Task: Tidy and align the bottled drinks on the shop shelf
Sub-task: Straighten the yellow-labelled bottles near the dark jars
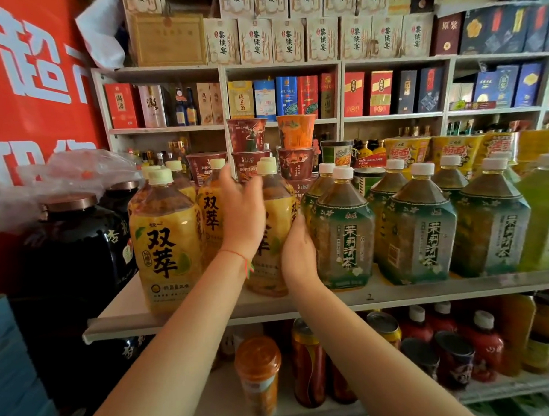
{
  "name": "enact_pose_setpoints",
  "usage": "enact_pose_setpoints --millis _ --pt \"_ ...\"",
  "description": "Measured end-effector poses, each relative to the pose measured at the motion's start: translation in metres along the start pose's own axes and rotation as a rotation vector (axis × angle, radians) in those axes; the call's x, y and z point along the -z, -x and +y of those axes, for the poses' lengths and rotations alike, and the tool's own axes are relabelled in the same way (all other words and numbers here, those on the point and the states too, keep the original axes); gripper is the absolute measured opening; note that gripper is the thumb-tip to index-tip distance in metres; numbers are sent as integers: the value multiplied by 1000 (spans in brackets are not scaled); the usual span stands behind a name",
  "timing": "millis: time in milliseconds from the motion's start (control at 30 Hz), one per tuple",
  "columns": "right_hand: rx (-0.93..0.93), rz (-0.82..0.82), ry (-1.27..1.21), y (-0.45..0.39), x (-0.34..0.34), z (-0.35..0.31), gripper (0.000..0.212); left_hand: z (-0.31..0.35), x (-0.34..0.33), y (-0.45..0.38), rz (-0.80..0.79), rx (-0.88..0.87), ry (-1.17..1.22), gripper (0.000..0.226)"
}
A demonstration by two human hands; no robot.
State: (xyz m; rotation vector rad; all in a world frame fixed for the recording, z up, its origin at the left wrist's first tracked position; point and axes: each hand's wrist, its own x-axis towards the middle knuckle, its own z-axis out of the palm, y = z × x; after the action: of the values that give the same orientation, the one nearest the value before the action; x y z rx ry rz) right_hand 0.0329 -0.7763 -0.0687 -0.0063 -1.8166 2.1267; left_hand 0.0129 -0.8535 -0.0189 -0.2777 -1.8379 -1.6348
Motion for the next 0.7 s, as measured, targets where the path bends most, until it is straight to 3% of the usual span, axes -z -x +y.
enact_pose_setpoints --millis 100,233,300,433,700 --pt "13 -2 35 -2 -3 4 55 -26 4 1 37 378 205 64" --pt "85 55 73 1 -15 16 84 -37 11 -2 -87 617 329 55" --pt "104 73 77 2 -19 19 93 -37 14 -5 -146 632 374 51" --pt "58 62 34 -3 -14 14 61 -37 13 2 -142 624 372 55" --pt "-3 127 21 -7 -11 8 42 -23 14 30 -139 596 404 57"
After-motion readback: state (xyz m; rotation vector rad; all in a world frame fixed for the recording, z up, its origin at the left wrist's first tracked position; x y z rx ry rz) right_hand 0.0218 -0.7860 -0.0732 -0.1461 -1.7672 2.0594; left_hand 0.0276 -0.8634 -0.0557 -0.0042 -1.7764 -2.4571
